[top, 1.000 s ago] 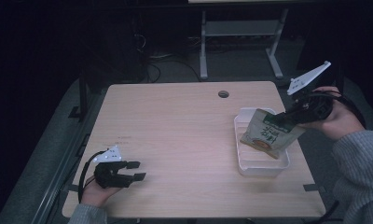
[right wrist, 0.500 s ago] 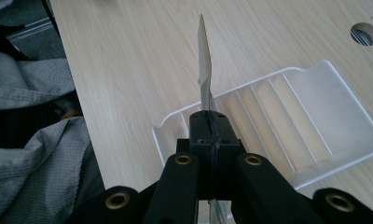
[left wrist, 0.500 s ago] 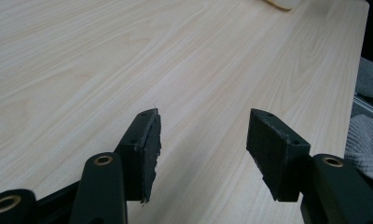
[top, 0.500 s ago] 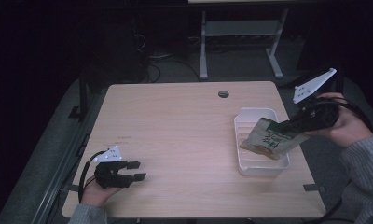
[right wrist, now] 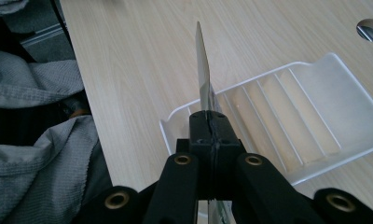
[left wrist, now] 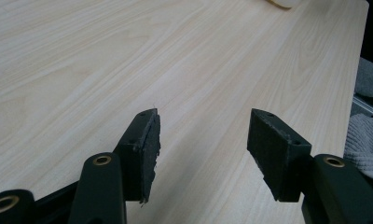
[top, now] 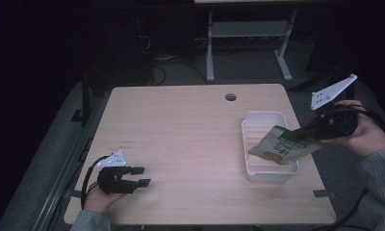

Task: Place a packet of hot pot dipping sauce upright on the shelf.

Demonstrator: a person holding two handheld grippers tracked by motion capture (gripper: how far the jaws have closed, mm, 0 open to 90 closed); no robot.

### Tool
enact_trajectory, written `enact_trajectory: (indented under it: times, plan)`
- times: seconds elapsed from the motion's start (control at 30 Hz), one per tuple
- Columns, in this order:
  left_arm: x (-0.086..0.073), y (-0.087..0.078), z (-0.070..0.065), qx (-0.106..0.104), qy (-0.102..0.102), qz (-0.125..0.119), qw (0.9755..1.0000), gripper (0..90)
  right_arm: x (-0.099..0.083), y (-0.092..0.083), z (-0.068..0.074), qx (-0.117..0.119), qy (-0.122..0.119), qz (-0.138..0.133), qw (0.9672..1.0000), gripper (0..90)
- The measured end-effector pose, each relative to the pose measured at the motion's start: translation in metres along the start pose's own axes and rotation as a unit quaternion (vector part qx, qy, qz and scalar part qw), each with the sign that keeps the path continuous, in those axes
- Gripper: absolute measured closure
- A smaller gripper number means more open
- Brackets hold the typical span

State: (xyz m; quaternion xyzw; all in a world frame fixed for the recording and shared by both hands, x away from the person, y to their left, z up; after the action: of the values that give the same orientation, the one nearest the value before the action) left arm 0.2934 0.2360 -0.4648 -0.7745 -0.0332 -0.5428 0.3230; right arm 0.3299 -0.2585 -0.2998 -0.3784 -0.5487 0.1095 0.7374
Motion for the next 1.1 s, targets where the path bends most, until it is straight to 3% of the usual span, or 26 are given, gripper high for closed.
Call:
enact_trajectory:
  times: [0.13,0.3,0.6,0.67,0.7,0.83,1.03,1.1]
  plan:
    - [0.000,0.000,0.000,-0.001,-0.002,0.002,1.0000,42.8,-0.005,0.001,-0.001,0.004,0.004,0.004,1.0000,89.0]
    - [-0.001,0.000,0.000,-0.002,-0.004,0.001,1.0000,42.6,-0.010,0.002,-0.004,-0.011,0.003,0.017,0.9998,88.7]
    - [-0.001,0.000,0.001,-0.002,-0.005,0.000,1.0000,42.2,-0.008,0.009,-0.008,-0.037,-0.001,0.004,0.9993,86.1]
    - [-0.001,0.000,0.001,-0.002,-0.006,-0.002,1.0000,42.1,-0.007,0.012,-0.006,-0.034,-0.002,0.004,0.9994,89.1]
    - [-0.001,0.000,0.001,-0.003,-0.007,-0.002,1.0000,42.0,-0.007,0.012,-0.004,-0.019,0.006,0.006,0.9998,89.8]
    - [-0.001,0.000,0.001,-0.006,-0.009,-0.002,0.9999,41.8,-0.006,0.003,-0.001,0.004,0.011,0.001,0.9999,89.9]
    - [-0.001,0.000,0.001,-0.007,-0.011,0.000,0.9999,41.6,-0.006,-0.004,0.001,0.020,0.002,0.001,0.9998,89.9]
    - [-0.001,0.001,0.001,-0.007,-0.012,0.000,0.9999,41.4,-0.008,0.000,0.000,0.015,-0.001,0.019,0.9997,89.9]
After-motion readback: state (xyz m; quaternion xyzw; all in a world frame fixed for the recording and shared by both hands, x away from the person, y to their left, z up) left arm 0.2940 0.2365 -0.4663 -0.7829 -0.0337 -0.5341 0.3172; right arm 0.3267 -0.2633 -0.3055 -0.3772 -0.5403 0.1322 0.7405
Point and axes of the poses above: each handheld gripper's, and its own axes: y roughly forward along the jaws, x roughly out of its top, z roughly to its left, the point moved 6 cm from there along y, roughly forward along the jaws, and after that the axes turned 11 degrees about -z, right-handed, at the moved point
